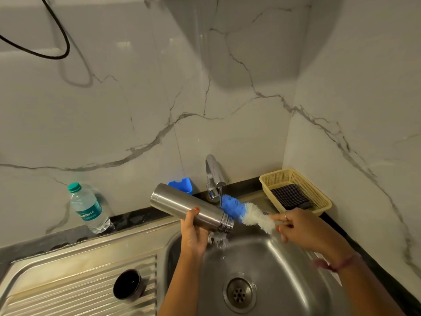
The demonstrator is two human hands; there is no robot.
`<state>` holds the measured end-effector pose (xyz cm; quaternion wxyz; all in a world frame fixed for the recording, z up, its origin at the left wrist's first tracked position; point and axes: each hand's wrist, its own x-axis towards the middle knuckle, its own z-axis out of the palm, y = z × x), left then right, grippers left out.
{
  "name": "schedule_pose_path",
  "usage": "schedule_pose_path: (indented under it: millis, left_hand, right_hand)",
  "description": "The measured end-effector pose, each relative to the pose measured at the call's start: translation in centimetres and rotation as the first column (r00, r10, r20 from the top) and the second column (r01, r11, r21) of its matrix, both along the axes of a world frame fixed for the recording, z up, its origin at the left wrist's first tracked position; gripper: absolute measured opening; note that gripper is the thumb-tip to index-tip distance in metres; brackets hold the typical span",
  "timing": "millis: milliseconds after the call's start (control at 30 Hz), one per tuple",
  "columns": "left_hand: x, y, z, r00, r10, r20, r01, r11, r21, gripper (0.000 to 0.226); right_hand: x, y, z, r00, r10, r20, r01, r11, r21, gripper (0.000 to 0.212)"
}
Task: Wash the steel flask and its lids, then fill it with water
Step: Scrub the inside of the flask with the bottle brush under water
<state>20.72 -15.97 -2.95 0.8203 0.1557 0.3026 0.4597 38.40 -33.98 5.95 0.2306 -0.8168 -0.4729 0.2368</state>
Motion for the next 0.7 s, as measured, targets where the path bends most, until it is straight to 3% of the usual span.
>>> schedule_pose_path:
  millis: [167, 267, 700]
  left_hand:
    - [0.2, 0.1, 0.3, 0.997, 0.046, 0.064, -0.045, 0.999, -0.013, 0.071]
    - [0.4, 0.6, 0.0, 0.996, 0.079, 0.029, -0.079, 0.997, 0.003, 0.062]
    - [0.7, 1.4, -1.5, 0.993, 0.115, -0.033, -0.117, 0.992, -0.042, 0.068]
  right_hand:
    - [0.8, 0.3, -1.7, 0.945, 0.003, -0.327, -0.021, 0.999, -0.049, 0.029]
    - [1.0, -0.5, -3.3, 0.882, -0.034, -0.471, 0.011, 0.999, -0.053, 0.033]
    - [2.5, -3.7, -4.8, 0.834, -0.063, -0.549, 0.019, 0.996, -0.085, 0.031]
